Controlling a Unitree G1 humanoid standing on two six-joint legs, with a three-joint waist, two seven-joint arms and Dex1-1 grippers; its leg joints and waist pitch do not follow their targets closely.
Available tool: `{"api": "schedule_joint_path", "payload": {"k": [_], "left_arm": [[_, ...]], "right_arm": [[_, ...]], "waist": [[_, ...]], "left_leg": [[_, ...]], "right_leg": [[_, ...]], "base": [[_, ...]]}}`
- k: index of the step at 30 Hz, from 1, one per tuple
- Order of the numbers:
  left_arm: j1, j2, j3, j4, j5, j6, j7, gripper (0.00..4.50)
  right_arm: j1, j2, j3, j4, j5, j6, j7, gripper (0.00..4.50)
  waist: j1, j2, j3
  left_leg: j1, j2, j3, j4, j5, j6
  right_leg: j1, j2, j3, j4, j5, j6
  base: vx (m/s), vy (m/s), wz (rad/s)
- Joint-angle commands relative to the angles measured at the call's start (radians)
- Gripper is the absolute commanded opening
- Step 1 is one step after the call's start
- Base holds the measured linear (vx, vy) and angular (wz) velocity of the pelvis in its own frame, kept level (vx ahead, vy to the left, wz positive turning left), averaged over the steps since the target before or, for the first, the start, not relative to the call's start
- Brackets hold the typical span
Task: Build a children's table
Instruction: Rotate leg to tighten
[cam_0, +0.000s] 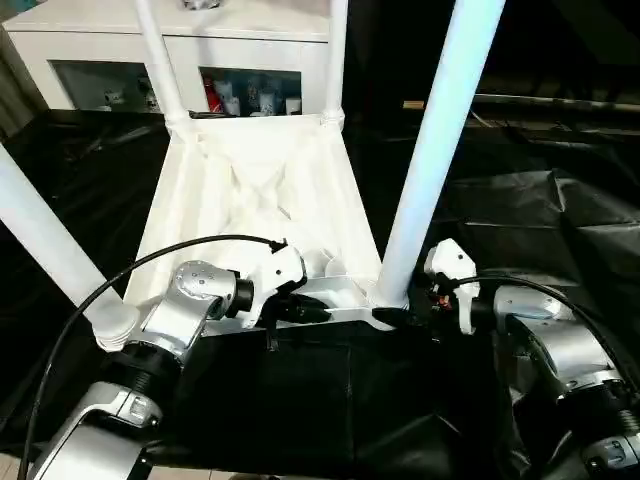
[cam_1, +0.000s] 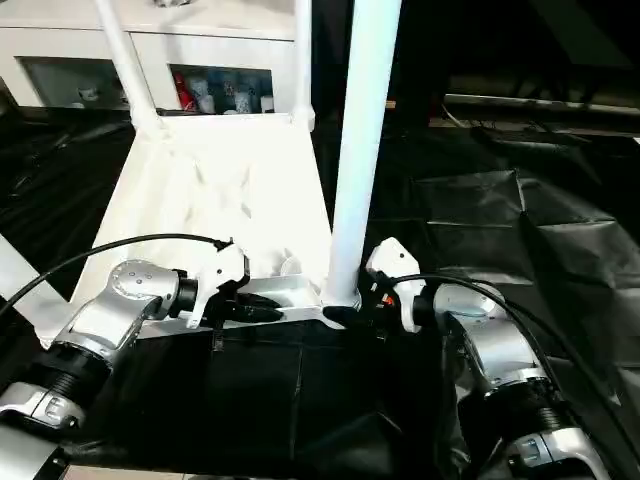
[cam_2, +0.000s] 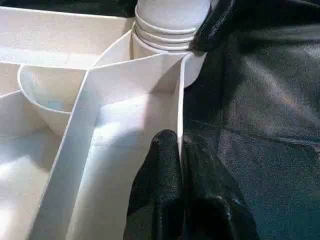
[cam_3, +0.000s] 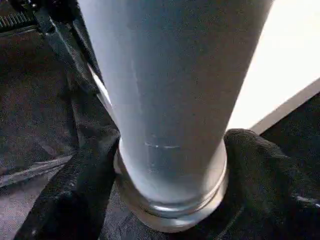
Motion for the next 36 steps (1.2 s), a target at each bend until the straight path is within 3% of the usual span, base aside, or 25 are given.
{"api": "schedule_joint_path", "payload": {"k": [1, 6, 13, 14, 16, 18, 19, 20, 21, 22, 23, 26, 27, 31, 32, 36], "left_arm": [[0.017, -0.011, -0.002, -0.016, -0.037, 0.006, -0.028, 0.0], [0.016, -0.008, -0.003, -0.012, -0.033, 0.006, -0.027, 0.0], [0.024, -0.007, -0.009, -0.018, -0.03, 0.011, -0.028, 0.0], [0.024, -0.01, -0.01, -0.012, -0.023, 0.008, -0.016, 0.0], [0.02, -0.02, -0.008, 0.001, -0.013, -0.002, 0.011, 0.0], [-0.007, -0.059, 0.007, 0.062, 0.022, -0.019, 0.137, 0.0], [-0.007, -0.059, 0.007, 0.062, 0.022, -0.019, 0.137, 0.0], [-0.046, -0.126, 0.034, 0.136, 0.049, 0.003, 0.304, 0.0], [-0.048, -0.131, 0.035, 0.14, 0.05, 0.006, 0.313, 0.0], [-0.068, -0.18, 0.04, 0.169, 0.059, 0.046, 0.395, 0.0], [-0.068, -0.18, 0.04, 0.169, 0.059, 0.046, 0.395, 0.0], [-0.081, -0.221, 0.037, 0.18, 0.068, 0.079, 0.452, 0.0], [-0.084, -0.231, 0.037, 0.182, 0.07, 0.087, 0.464, 0.0], [-0.108, -0.288, 0.021, 0.207, 0.097, 0.092, 0.531, 0.0], [-0.112, -0.289, 0.014, 0.215, 0.104, 0.081, 0.531, 0.0], [-0.103, -0.269, 0.0, 0.208, 0.119, 0.059, 0.509, 0.0]], "right_arm": [[-0.017, 0.0, 0.001, 0.008, 0.0, 0.003, 0.005, 3.2], [-0.017, 0.006, -0.002, 0.014, 0.003, 0.005, 0.01, 2.83], [-0.009, 0.015, -0.002, 0.015, -0.002, 0.0, 0.004, 2.74], [-0.007, 0.029, -0.012, 0.029, -0.007, -0.006, -0.031, 2.74], [-0.012, 0.055, -0.034, 0.064, -0.014, -0.021, -0.094, 2.74], [-0.029, 0.112, -0.089, 0.137, -0.015, -0.033, -0.236, 2.74], [-0.029, 0.112, -0.089, 0.137, -0.015, -0.033, -0.236, 2.73], [-0.054, 0.189, -0.149, 0.227, -0.026, -0.036, -0.458, 2.73], [-0.056, 0.195, -0.153, 0.232, -0.027, -0.034, -0.476, 2.73], [-0.076, 0.254, -0.192, 0.28, -0.038, -0.019, -0.653, 2.73], [-0.076, 0.254, -0.192, 0.28, -0.038, -0.019, -0.653, 2.73], [-0.091, 0.293, -0.201, 0.302, -0.058, -0.003, -0.766, 2.73], [-0.094, 0.301, -0.201, 0.306, -0.064, 0.0, -0.789, 2.73], [-0.108, 0.347, -0.158, 0.317, -0.118, -0.029, -0.819, 2.73], [-0.11, 0.354, -0.156, 0.319, -0.115, -0.047, -0.808, 3.28], [-0.114, 0.36, -0.171, 0.316, -0.091, -0.083, -0.78, 3.51]], "waist": [[0.003, -0.02, -0.059], [0.003, -0.021, -0.06], [0.003, -0.02, -0.061], [0.003, -0.014, -0.061], [-0.002, -0.016, -0.061], [-0.011, -0.017, -0.055], [-0.013, -0.017, -0.053], [-0.018, -0.012, -0.051], [-0.025, -0.013, -0.045], [-0.029, -0.014, -0.047], [-0.033, -0.013, -0.047], [-0.032, -0.014, -0.047], [-0.031, -0.006, -0.047], [-0.032, -0.014, -0.052], [-0.029, -0.011, -0.054], [-0.025, -0.013, -0.054]], "left_leg": [[0.019, 0.084, -0.036, -0.057, -0.066, 0.113], [0.018, 0.083, -0.036, -0.056, -0.064, 0.113], [0.018, 0.082, -0.036, -0.055, -0.066, 0.107], [0.019, 0.082, -0.037, -0.055, -0.063, 0.107], [0.018, 0.081, -0.036, -0.055, -0.069, 0.103], [0.021, 0.079, -0.037, -0.059, -0.118, 0.074], [0.022, 0.079, -0.038, -0.061, -0.138, 0.062], [0.026, 0.078, -0.038, -0.062, -0.161, 0.041], [0.031, 0.078, -0.041, -0.068, -0.208, 0.013], [0.031, 0.076, -0.042, -0.068, -0.217, -0.001], [0.033, 0.077, -0.044, -0.071, -0.222, -0.014], [0.033, 0.077, -0.042, -0.071, -0.222, 0.0], [0.032, 0.077, -0.043, -0.071, -0.22, 0.001], [0.032, 0.076, -0.042, -0.071, -0.197, 0.005], [0.029, 0.077, -0.041, -0.07, -0.175, 0.02], [0.027, 0.077, -0.041, -0.069, -0.154, 0.043]], "right_leg": [[0.043, -0.106, 0.056, -0.058, -0.023, -0.25], [0.045, -0.105, 0.056, -0.056, -0.018, -0.25], [0.045, -0.105, 0.056, -0.056, -0.019, -0.25], [0.043, -0.103, 0.056, -0.054, -0.011, -0.252], [0.043, -0.105, 0.056, -0.055, -0.011, -0.257], [0.04, -0.105, 0.057, -0.068, -0.083, -0.254], [0.041, -0.106, 0.057, -0.071, -0.115, -0.251], [0.039, -0.105, 0.057, -0.077, -0.171, -0.24], [0.034, -0.106, 0.058, -0.086, -0.248, -0.23], [0.038, -0.106, 0.057, -0.085, -0.271, -0.224], [0.036, -0.108, 0.059, -0.09, -0.295, -0.213], [0.037, -0.108, 0.062, -0.093, -0.275, -0.198], [0.038, -0.108, 0.062, -0.091, -0.268, -0.199], [0.041, -0.108, 0.062, -0.088, -0.213, -0.203], [0.043, -0.109, 0.062, -0.084, -0.173, -0.208], [0.046, -0.11, 0.061, -0.081, -0.132, -0.219]], "base": [[0.0, 0.0, 0.0], [0.0, 0.0, 0.0], [0.0, 0.0, 0.0], [0.0, 0.0, 0.0], [0.0, 0.0, 0.0], [0.0, 0.0, 0.0], [0.0, 0.0, 0.0], [0.0, 0.0, 0.0], [0.0, 0.0, 0.0], [0.0, 0.0, 0.0], [0.0, 0.0, 0.0], [0.0, 0.0, 0.0], [0.0, 0.0, 0.0], [0.0, 0.0, 0.0], [0.0, 0.0, 0.0], [0.0, 0.0, 0.0]]}}
